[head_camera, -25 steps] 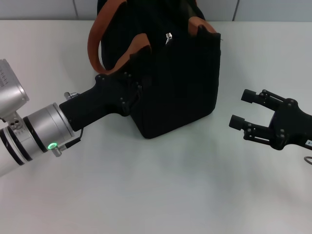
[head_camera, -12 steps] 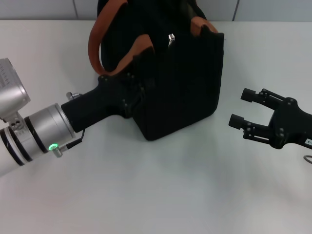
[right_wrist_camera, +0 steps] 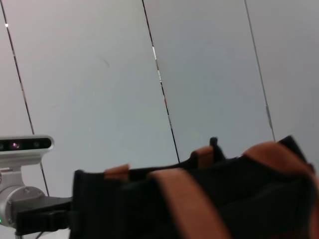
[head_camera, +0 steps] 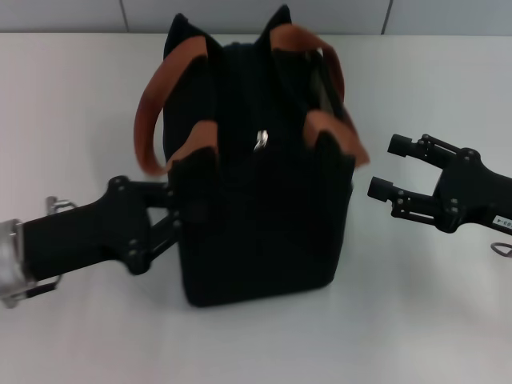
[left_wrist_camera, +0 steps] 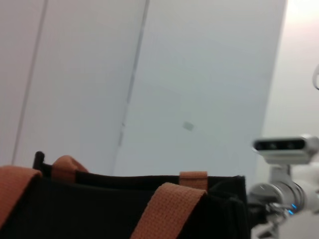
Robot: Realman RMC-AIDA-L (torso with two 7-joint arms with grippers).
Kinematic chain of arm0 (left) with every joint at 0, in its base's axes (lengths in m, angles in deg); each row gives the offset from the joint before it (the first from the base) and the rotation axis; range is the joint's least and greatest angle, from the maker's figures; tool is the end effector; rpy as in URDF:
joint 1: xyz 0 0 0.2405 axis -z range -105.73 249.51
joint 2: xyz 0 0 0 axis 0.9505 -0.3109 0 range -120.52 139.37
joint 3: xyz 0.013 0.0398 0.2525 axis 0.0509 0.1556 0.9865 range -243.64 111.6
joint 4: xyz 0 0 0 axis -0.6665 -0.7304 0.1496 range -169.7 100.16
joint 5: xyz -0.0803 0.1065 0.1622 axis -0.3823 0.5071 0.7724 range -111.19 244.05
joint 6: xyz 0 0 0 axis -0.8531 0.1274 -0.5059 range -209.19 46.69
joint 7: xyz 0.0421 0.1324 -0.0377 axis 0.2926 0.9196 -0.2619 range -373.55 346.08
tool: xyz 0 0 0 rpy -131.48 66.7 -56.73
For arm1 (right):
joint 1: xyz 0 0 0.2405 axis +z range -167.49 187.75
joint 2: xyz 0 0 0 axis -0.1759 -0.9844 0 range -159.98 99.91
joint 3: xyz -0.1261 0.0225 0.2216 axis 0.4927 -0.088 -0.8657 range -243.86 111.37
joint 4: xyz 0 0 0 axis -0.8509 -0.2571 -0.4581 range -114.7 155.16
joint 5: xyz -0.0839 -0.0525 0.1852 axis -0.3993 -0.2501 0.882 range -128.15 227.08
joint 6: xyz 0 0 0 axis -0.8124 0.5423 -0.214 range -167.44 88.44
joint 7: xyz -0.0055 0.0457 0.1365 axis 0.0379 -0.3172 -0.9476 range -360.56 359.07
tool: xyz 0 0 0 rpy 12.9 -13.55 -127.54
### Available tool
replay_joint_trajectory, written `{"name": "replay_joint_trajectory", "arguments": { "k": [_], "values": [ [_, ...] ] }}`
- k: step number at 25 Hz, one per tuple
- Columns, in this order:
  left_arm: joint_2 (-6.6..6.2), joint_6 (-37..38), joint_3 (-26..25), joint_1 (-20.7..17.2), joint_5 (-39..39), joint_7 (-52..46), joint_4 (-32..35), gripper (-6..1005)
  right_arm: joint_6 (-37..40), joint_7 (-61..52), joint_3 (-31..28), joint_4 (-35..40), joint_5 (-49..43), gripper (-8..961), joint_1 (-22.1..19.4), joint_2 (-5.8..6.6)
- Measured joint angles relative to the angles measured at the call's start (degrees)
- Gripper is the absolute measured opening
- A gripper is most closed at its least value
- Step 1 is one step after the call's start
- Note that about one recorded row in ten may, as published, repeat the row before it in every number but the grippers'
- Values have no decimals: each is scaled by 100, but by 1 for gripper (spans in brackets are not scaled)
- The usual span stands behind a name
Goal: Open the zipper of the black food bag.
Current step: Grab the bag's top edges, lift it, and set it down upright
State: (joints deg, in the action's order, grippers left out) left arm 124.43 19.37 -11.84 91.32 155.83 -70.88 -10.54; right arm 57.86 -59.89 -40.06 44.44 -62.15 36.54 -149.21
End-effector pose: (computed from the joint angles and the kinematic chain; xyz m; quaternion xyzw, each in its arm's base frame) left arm -0.2851 0.2543 -0.0015 -0.9069 -0.1405 -0.3789 0.1190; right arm 0.2810 0.2877 -0.0071 -0.8978 0.1754 0.3652 0.1726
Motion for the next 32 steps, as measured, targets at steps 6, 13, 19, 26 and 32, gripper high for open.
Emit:
{"name": "replay_joint_trajectory", "arguments": {
  "k": [6, 13, 19, 26, 32],
  "values": [
    [-324, -208, -537, -93, 337, -92, 8, 104, 0, 0, 0, -13, 0, 830, 53, 0],
    [-364, -1327, -2027, -237, 346, -101, -4, 99, 0, 0, 0, -13, 0, 830, 33, 0],
    [-2, -2163, -2390, -28, 290, 119, 67, 99, 8, 5, -2, -13, 4, 830, -37, 0],
    [358, -2669, -2392, 381, 235, 626, -41, 98, 55, 70, -9, -55, 10, 829, -122, 0],
    [368, -2641, -2404, 745, 194, 752, -544, 95, 70, 145, -9, -98, 71, 829, -224, 0]
  ]
}}
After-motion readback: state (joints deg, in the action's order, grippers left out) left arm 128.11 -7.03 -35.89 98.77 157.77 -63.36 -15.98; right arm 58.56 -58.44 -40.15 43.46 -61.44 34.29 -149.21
